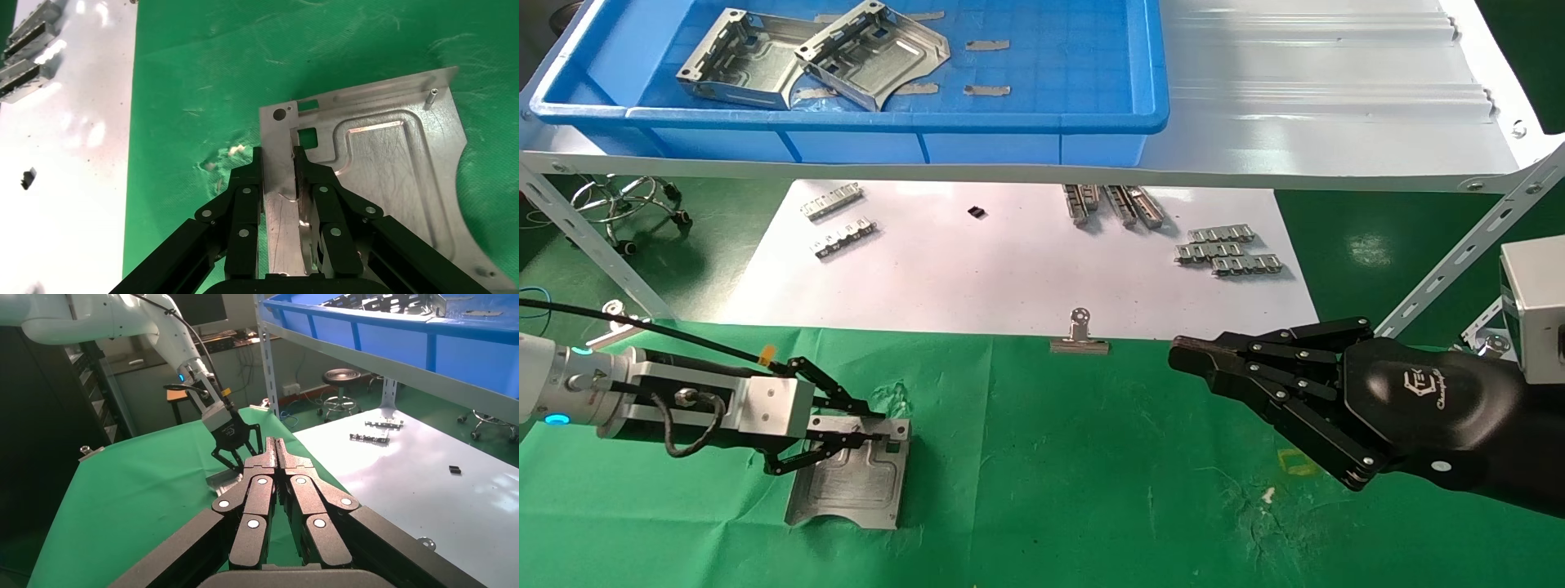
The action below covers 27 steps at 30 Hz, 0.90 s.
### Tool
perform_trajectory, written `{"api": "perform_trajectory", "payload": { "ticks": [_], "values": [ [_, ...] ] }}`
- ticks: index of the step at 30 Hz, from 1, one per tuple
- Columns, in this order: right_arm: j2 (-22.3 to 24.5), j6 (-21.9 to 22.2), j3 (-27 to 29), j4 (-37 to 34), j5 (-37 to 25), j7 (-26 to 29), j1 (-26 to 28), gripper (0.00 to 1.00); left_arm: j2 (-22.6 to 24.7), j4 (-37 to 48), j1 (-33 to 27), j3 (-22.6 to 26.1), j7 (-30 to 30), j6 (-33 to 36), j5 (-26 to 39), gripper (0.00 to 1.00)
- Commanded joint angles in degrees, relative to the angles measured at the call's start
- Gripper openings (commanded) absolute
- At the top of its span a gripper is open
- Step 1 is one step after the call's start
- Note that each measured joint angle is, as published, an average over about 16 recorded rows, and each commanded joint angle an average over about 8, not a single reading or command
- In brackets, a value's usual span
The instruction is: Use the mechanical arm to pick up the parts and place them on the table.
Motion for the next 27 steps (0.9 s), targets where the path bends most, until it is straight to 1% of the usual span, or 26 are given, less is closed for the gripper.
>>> {"api": "perform_trajectory", "payload": {
  "ticks": [1,5,8,9,14,15,16,17,22,23,24,25,27],
  "values": [
    [0.00,0.00,0.00,0.00,0.00,0.00,0.00,0.01,0.18,0.33,0.10,-0.04,0.52,-0.30,0.01,1.00],
    [0.00,0.00,0.00,0.00,0.00,0.00,0.00,0.12,-0.09,0.56,-0.24,-0.22,0.89,0.15,-0.21,1.00],
    [0.00,0.00,0.00,0.00,0.00,0.00,0.00,0.19,-0.77,0.54,-0.99,-0.43,0.21,1.81,-0.74,1.00],
    [0.00,0.00,0.00,0.00,0.00,0.00,0.00,0.18,-1.11,0.45,-1.34,-0.52,-0.31,2.77,-1.03,1.00],
    [0.00,0.00,0.00,0.00,0.00,0.00,0.00,0.07,-3.32,-1.22,-2.73,-0.87,-5.71,9.34,-4.03,1.00],
    [0.00,0.00,0.00,0.00,0.00,0.00,0.00,0.06,-3.94,-2.16,-2.70,-0.78,-7.42,10.46,-5.14,1.00],
    [0.00,0.00,0.00,0.00,0.00,0.00,0.00,0.08,-4.61,-3.43,-2.57,-0.59,-9.18,11.42,-6.36,1.00],
    [0.00,0.00,0.00,0.00,0.00,0.00,0.00,0.15,-4.97,-4.05,-2.53,-0.55,-10.61,12.27,-7.14,1.00],
    [0.00,0.00,0.00,0.00,0.00,0.00,0.00,0.75,-6.28,-7.36,-1.01,-1.73,-15.79,13.62,-9.75,1.00],
    [0.00,0.00,0.00,0.00,0.00,0.00,0.00,0.86,-6.32,-7.66,-0.64,-2.36,-16.21,13.69,-9.76,1.00],
    [0.00,0.00,0.00,0.00,0.00,0.00,0.00,0.95,-6.25,-7.69,-0.21,-3.18,-16.58,13.72,-9.65,1.00],
    [0.00,0.00,0.00,0.00,0.00,0.00,0.00,1.00,-6.45,-8.44,0.42,-3.92,-17.16,13.59,-9.92,1.00],
    [0.00,0.00,0.00,0.00,0.00,0.00,0.00,1.00,-6.82,-9.90,1.67,-5.37,-18.30,13.35,-10.45,1.00]
  ]
}}
